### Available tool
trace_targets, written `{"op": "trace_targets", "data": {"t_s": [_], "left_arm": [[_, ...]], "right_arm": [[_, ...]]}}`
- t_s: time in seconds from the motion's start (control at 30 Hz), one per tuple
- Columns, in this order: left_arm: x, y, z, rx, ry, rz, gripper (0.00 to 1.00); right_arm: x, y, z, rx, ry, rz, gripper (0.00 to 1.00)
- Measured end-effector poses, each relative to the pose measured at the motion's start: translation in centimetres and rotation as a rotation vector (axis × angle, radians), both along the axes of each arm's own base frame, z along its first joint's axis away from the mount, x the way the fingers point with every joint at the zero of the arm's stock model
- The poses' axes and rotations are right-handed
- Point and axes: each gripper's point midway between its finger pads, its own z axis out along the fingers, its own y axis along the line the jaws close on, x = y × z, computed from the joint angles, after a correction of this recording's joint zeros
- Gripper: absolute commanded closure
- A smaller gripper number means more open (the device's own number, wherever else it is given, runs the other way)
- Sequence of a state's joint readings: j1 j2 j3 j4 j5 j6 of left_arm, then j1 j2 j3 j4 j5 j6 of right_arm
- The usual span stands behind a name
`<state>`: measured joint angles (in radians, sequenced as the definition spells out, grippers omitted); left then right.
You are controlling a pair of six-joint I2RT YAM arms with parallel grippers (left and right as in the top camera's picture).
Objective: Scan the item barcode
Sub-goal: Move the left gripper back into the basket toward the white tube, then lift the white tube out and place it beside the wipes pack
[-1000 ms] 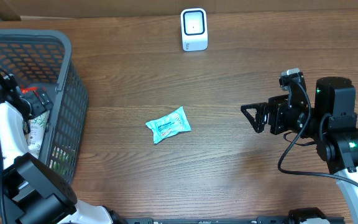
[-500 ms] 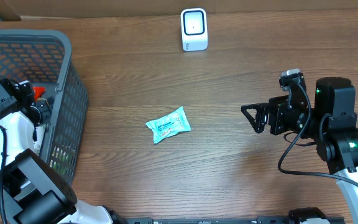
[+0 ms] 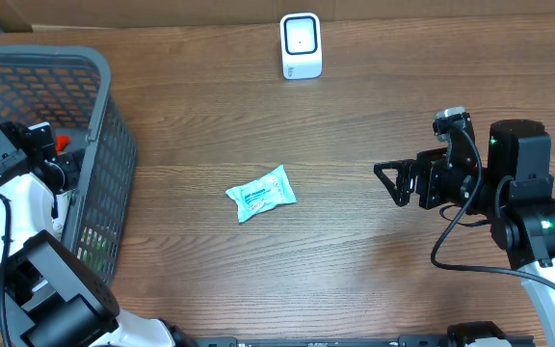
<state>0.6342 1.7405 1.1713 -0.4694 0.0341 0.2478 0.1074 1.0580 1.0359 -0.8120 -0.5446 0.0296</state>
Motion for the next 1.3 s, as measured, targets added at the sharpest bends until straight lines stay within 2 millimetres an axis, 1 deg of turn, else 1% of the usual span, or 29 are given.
{"op": "trace_targets", "data": {"t_s": [0.1, 0.13, 0.23, 0.33, 0.37, 0.4, 0.43, 0.5, 0.57, 0.6, 0.77, 0.93, 1.03, 1.1, 1.17, 1.3], "left_arm": [[0.0, 0.0, -0.6, -0.003, 0.011, -0.014, 0.08], [0.1, -0.1, -1.0, -0.01, 0.017, -0.019, 0.1], [0.0, -0.2, -2.8, -0.033, 0.05, -0.027, 0.12], [-0.4, -0.4, -4.6, -0.062, 0.088, -0.027, 0.19], [-0.2, -0.6, -4.9, -0.076, 0.085, -0.03, 0.25], [-0.1, -0.5, -4.8, -0.069, 0.083, -0.03, 0.34], [-0.1, -0.5, -4.8, -0.071, 0.081, -0.033, 0.44], [-0.1, -0.4, -4.8, -0.063, 0.081, -0.031, 0.7], [-0.1, -0.4, -4.8, -0.065, 0.083, -0.025, 0.82], [-0.2, -0.2, -4.8, -0.058, 0.086, -0.021, 0.85], [-0.2, 0.2, -4.4, -0.047, 0.094, -0.004, 0.96], [-0.6, 0.0, -3.7, -0.09, 0.144, 0.012, 0.96], [-0.4, 0.2, -2.4, -0.131, 0.179, 0.038, 0.96], [0.2, 0.5, -0.2, -0.147, 0.186, 0.048, 0.96], [1.3, 1.2, 3.1, -0.139, 0.146, 0.065, 0.96], [3.3, 2.1, 10.8, -0.123, 0.022, 0.123, 0.96]], "right_arm": [[0.0, 0.0, 0.0, -0.002, 0.0, -0.001, 0.0], [0.0, 0.0, 0.0, -0.001, 0.0, -0.002, 0.0], [0.0, 0.0, 0.0, -0.001, 0.0, -0.002, 0.0], [0.0, 0.0, -0.1, -0.002, 0.003, -0.001, 0.0], [-0.1, 0.0, -0.1, -0.002, 0.005, -0.001, 0.0], [-0.1, 0.0, -0.1, -0.002, 0.008, -0.001, 0.0], [-0.2, 0.0, -0.2, -0.003, 0.011, -0.001, 0.0], [-0.2, -0.1, -0.2, -0.003, 0.011, -0.001, 0.0], [-0.1, 0.0, -0.2, -0.003, 0.01, -0.002, 0.0], [-0.2, 0.0, -0.2, -0.003, 0.011, -0.001, 0.0], [-0.2, -0.1, -0.2, -0.003, 0.011, -0.001, 0.0], [-0.2, 0.0, -0.2, -0.003, 0.011, -0.001, 0.0], [-0.1, -0.1, -0.2, -0.003, 0.011, -0.001, 0.0], [-0.1, 0.0, -0.2, -0.003, 0.011, -0.001, 0.0], [-0.1, 0.0, -0.2, -0.003, 0.012, -0.002, 0.0], [-0.1, 0.0, -0.2, -0.003, 0.011, -0.001, 0.0]]}}
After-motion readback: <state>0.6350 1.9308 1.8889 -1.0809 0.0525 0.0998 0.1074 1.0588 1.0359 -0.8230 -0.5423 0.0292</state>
